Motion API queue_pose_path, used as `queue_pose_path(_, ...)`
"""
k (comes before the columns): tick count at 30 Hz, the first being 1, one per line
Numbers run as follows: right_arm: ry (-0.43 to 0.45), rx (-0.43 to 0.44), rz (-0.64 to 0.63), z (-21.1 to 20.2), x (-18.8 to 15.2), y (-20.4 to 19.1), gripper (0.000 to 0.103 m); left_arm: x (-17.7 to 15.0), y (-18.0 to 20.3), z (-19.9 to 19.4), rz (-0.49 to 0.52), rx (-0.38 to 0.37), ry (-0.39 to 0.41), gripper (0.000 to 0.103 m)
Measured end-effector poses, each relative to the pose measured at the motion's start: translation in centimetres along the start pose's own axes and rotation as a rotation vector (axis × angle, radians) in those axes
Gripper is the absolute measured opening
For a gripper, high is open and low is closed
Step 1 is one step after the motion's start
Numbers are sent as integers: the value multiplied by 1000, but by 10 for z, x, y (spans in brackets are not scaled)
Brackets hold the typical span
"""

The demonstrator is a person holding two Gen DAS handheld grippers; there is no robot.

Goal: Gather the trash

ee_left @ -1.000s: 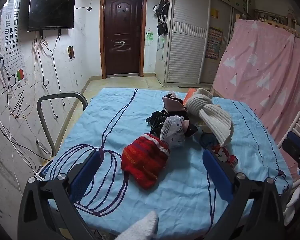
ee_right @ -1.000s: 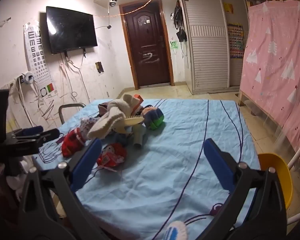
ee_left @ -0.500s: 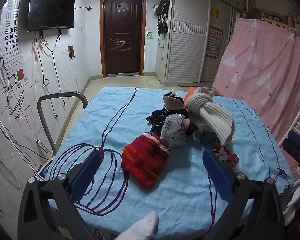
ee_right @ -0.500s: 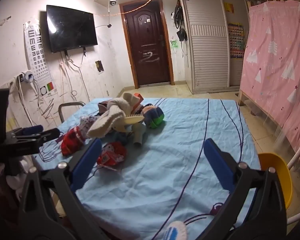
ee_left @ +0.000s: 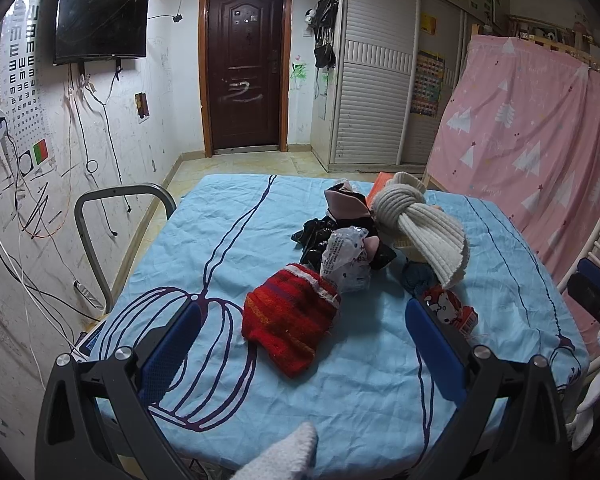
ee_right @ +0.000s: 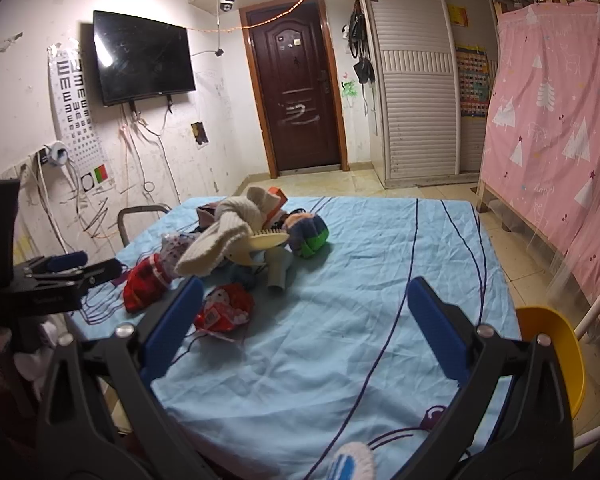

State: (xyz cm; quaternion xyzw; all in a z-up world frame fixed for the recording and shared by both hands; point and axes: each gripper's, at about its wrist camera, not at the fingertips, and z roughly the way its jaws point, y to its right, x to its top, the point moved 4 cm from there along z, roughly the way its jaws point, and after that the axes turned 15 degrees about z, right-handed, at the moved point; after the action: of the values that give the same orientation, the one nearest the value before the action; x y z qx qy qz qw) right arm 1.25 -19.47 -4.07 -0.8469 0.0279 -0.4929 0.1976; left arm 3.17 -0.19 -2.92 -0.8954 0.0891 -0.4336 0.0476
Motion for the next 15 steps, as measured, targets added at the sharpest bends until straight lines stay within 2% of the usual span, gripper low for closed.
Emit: queue_pose_path(15, -1, 0, 0, 0, 0, 0, 98, 0, 1, 1, 2, 0, 1, 93)
